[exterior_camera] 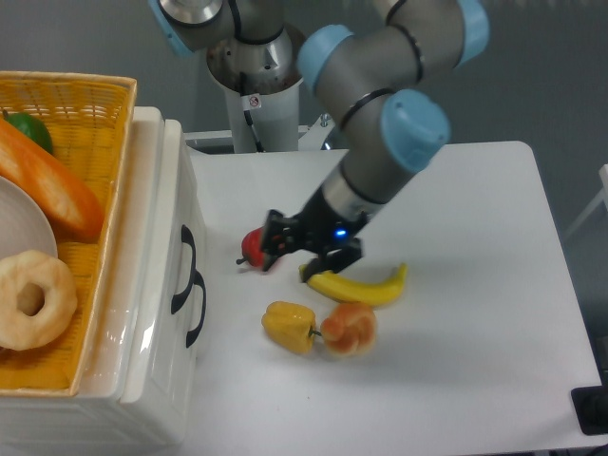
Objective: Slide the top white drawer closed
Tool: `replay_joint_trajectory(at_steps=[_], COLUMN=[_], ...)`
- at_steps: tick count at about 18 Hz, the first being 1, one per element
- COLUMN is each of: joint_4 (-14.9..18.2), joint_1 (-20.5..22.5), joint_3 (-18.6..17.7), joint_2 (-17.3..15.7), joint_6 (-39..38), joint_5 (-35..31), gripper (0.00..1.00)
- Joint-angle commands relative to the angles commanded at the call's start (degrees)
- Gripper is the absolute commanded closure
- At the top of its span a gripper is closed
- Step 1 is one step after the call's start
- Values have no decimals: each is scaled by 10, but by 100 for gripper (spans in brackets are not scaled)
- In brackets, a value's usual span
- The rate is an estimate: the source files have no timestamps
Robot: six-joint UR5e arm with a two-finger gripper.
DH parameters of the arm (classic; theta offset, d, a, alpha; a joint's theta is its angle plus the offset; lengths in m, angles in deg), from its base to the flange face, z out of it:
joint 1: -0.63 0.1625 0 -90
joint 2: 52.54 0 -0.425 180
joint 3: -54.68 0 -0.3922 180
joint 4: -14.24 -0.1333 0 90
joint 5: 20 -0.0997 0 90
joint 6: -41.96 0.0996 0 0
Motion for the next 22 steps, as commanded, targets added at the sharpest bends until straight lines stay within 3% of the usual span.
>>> replay_joint_trajectory(at_steps=[3,6,11,16,22], joint_4=[-40,-60,-73,-89,-102], joint_1=[34,48,67,92,117], joint_3=[0,1,3,4,19], joint_2=[3,11,16,31,58], joint_6=[9,69,210,414,507], joint_5=[-47,-119,-178,-206,-244], gripper=[0,0,0,0,0])
